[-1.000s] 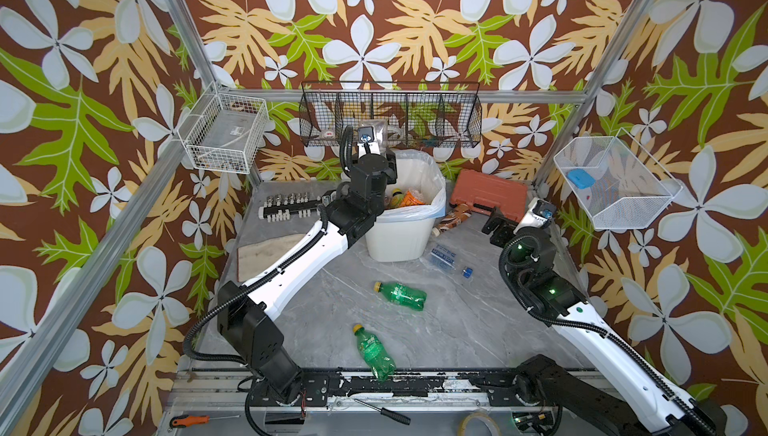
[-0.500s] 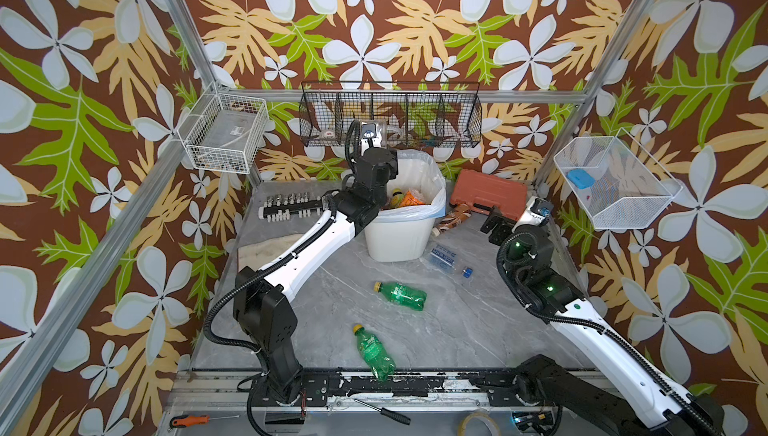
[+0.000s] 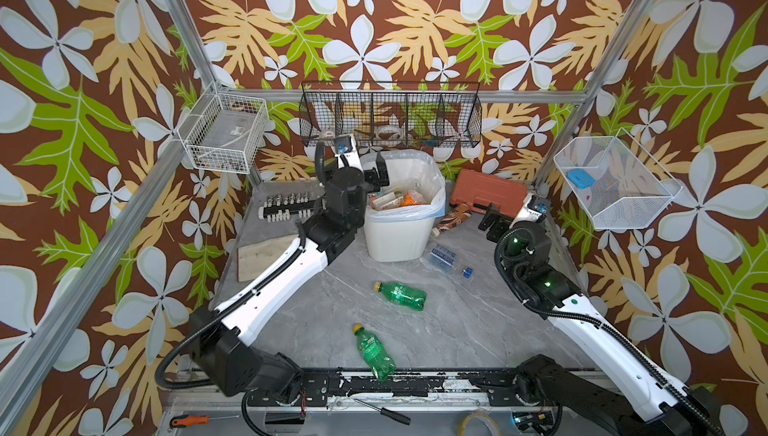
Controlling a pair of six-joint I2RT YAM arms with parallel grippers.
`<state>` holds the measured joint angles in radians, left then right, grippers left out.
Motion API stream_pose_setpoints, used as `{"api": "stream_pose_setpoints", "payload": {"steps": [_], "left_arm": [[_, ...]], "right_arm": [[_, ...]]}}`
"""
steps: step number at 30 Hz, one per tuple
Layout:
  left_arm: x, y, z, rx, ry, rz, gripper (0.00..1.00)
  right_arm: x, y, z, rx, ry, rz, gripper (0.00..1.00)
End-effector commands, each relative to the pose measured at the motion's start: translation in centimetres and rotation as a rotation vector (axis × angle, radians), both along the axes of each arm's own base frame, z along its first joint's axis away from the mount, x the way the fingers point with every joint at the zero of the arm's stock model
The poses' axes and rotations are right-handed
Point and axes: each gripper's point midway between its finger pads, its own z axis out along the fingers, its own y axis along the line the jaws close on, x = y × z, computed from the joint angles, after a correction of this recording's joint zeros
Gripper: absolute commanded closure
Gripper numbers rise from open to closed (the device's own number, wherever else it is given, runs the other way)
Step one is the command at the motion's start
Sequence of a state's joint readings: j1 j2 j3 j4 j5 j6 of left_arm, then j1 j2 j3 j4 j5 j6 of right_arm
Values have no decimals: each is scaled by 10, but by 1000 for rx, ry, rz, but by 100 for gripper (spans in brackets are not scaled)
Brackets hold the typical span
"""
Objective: Throw the plastic bottles in the bin
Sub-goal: 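Open the left gripper over the bin to drop the clear bottle, then withdraw the left gripper while the right reaches to the lying green bottle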
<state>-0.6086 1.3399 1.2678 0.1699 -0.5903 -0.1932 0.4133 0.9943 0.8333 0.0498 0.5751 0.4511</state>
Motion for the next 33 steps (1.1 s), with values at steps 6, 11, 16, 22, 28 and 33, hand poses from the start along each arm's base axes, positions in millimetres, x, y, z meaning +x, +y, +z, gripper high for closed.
{"api": "stream_pose_setpoints", "payload": {"steps": [6,11,16,22,28,33], "left_arm": [[-79,70,-132,-248,124,95,0],[-100,84,-158,-332,135,90,0],[-94,82,-161,-315,156,109,0],[-86,80,-176,-313,208,143,0],[-83,85,-189,-347,243,174,0],[-83,90,-198,-380,266,183,0]], "right_arm": [[12,18,-8,-9,42,84,0],[21,34,-11,6,60,152,0],[22,56,-15,2,100,277,0],[4,90,-41,-32,192,466,1],[-34,150,-77,-146,284,704,1],[-63,204,-122,-227,390,912,2]]}}
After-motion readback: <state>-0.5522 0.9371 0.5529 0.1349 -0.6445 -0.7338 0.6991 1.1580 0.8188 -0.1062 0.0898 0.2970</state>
